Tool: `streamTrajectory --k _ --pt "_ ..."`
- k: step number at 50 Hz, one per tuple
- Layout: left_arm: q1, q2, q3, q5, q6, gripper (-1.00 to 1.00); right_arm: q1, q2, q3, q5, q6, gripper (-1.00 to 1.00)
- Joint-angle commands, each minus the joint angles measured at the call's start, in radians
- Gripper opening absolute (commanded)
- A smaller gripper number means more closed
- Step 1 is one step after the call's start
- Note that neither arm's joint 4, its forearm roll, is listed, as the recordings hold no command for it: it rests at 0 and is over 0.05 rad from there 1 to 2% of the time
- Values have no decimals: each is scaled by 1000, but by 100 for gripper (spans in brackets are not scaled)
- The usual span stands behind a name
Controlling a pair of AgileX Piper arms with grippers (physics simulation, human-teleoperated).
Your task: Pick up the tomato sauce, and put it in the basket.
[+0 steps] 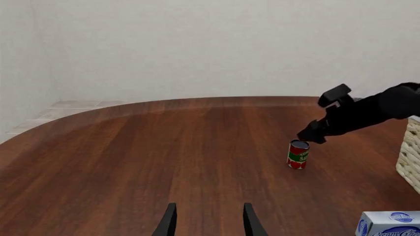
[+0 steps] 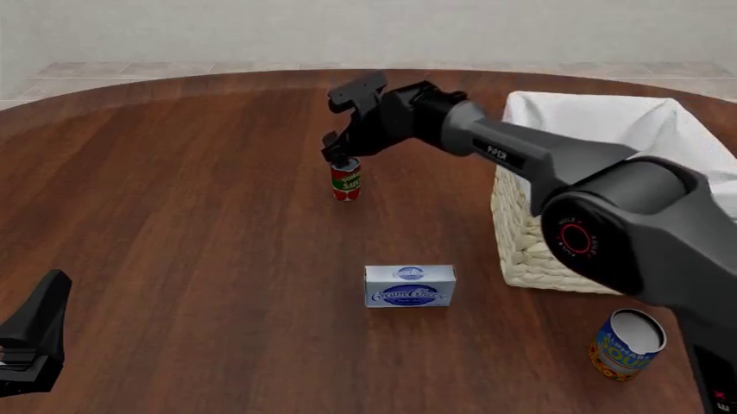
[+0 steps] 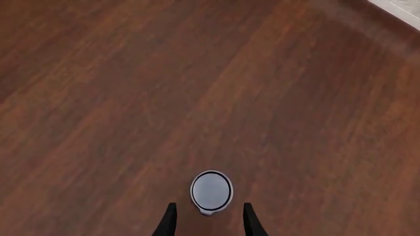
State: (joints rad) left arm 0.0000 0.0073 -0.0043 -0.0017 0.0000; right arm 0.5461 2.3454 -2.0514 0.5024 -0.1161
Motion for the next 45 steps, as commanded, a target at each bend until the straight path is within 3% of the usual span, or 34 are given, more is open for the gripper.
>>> streamTrajectory --k 1,45 --pt "0 0 0 0 0 100 0 27 -22 -9 0 100" --pt "0 0 0 0 0 100 3 107 -81 -15 -1 100"
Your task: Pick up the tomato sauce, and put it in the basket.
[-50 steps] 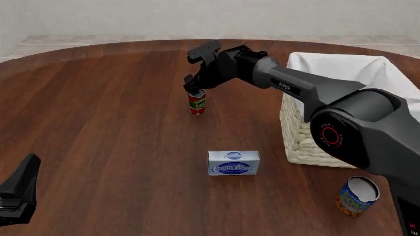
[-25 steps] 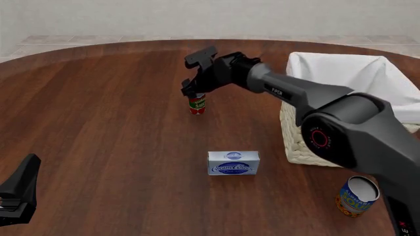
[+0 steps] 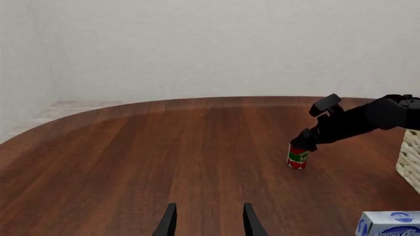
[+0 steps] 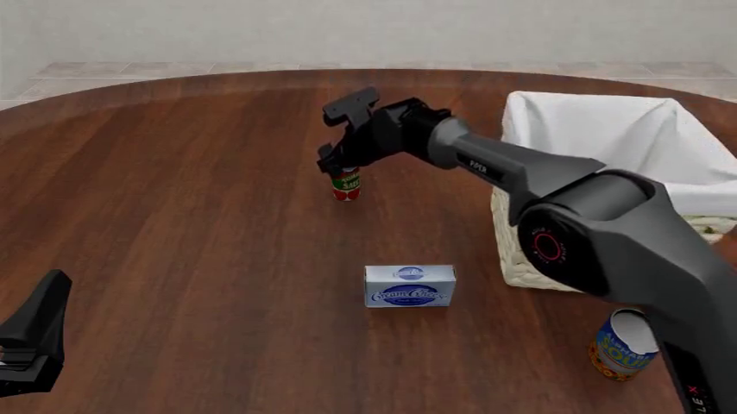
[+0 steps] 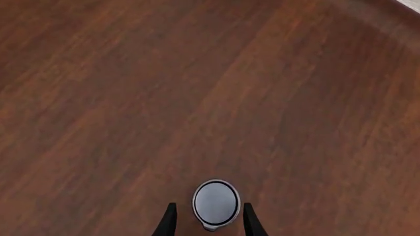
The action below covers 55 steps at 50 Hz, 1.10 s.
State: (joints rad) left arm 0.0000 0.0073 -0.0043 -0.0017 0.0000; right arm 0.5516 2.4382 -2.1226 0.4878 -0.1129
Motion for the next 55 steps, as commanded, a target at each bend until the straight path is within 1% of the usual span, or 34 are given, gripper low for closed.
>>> streamTrajectory --k 1,25,48,55 --pt "0 0 0 0 0 100 -2 15 -10 0 -4 100" --pt "0 0 0 0 0 100 -10 47 -26 3 -16 100" --pt "0 0 0 0 0 100 -16 108 -97 34 -19 100" --pt "0 0 0 0 0 100 -11 103 -81 27 -15 100"
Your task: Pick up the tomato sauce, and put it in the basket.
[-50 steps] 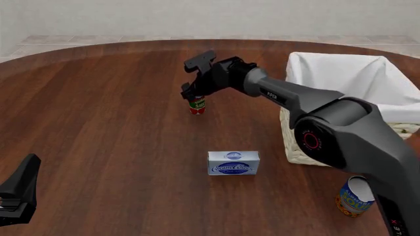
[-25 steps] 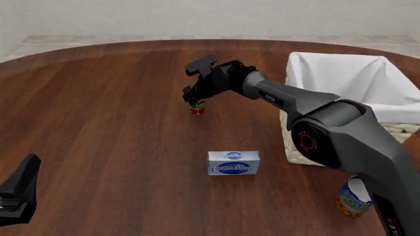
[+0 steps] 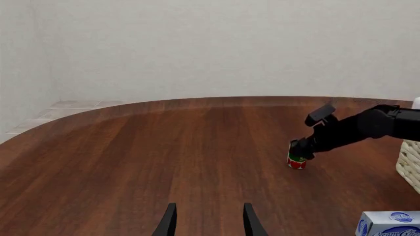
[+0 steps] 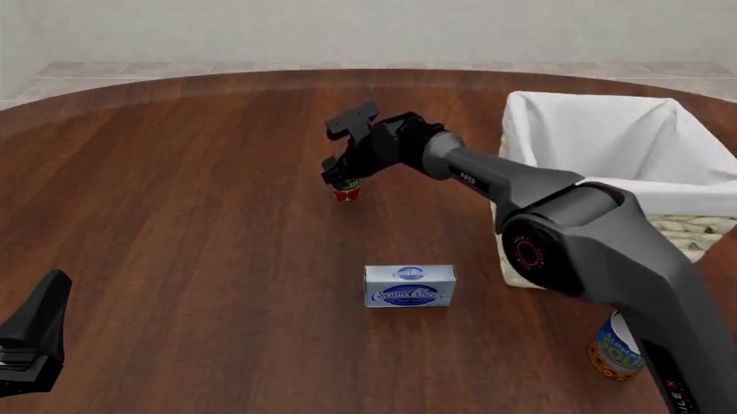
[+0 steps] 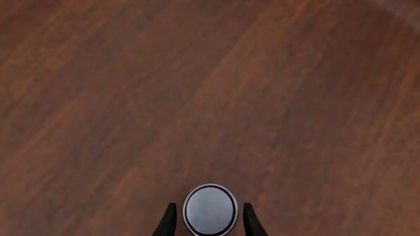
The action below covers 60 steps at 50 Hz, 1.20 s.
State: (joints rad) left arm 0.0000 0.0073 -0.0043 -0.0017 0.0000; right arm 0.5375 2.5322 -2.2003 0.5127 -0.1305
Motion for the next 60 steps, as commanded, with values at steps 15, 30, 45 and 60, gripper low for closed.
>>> streamTrajectory --k 15,30,45,60 --pt "0 0 0 0 0 100 9 -3 10 -4 5 -100" --pt "0 0 0 0 0 100 20 -30 16 -3 7 -100" --pt "0 0 0 0 0 100 39 -100 67 -13 4 -100" --pt "0 0 0 0 0 100 53 -218 204 -66 1 -100"
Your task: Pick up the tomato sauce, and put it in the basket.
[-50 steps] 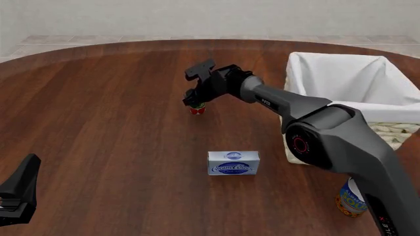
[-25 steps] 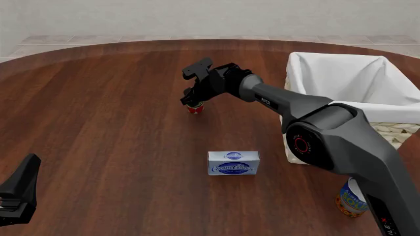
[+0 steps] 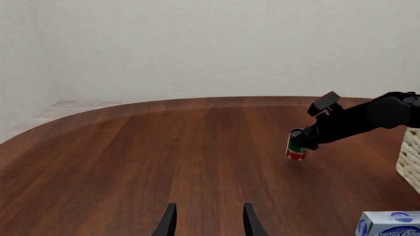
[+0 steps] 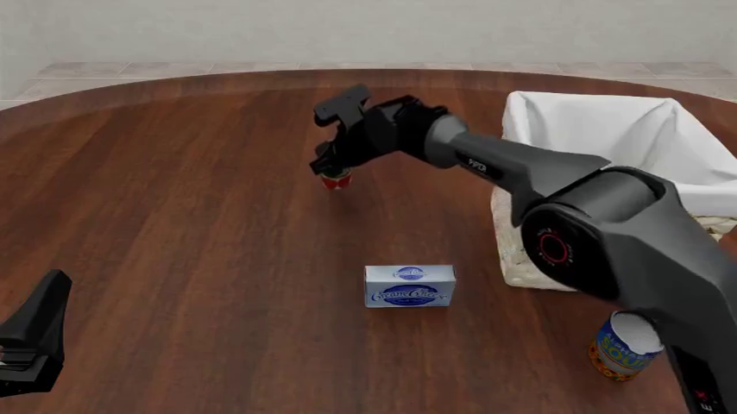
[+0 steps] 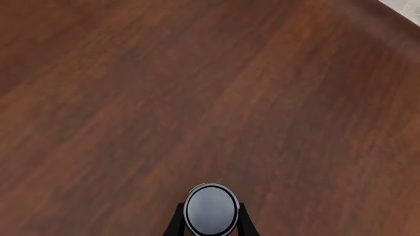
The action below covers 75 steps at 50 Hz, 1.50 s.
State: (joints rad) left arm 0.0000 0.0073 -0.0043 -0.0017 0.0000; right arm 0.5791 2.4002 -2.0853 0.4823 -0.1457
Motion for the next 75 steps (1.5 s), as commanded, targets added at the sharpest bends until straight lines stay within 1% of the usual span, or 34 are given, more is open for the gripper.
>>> streamTrajectory --k 1,15,22,40,58,75 --pt "0 0 0 0 0 100 14 -96 100 -39 14 -100" --pt "0 0 0 0 0 100 26 -181 192 -73 14 -100" --pt "0 0 0 0 0 100 40 -238 251 -95 25 -100" --pt "0 0 0 0 0 100 69 -340 331 -116 36 -100" --pt "0 0 0 0 0 100 60 -466 437 -143 34 -100" --pt "0 0 0 0 0 100 44 -604 539 -165 45 -100"
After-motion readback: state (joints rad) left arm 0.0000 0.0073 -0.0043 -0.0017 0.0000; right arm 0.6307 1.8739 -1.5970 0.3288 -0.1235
